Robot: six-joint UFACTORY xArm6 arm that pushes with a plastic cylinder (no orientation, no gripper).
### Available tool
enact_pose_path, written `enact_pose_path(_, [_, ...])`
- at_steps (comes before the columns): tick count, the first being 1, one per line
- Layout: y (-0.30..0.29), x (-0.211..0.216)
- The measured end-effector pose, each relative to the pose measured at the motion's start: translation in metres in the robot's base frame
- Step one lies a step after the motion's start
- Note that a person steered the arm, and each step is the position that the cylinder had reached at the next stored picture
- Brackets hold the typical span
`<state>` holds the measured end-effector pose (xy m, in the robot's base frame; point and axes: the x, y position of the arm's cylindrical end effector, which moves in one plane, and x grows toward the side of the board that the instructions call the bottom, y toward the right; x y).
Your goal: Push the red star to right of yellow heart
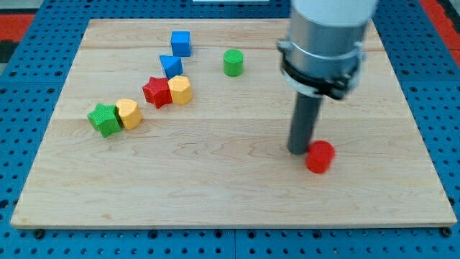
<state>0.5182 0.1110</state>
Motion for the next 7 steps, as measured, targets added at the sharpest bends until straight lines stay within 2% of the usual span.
enact_pose_path(1, [0.033,0.008])
enact_pose_path(2, [0.027,0.000])
enact_pose_path(7, [-0.125,-0.189])
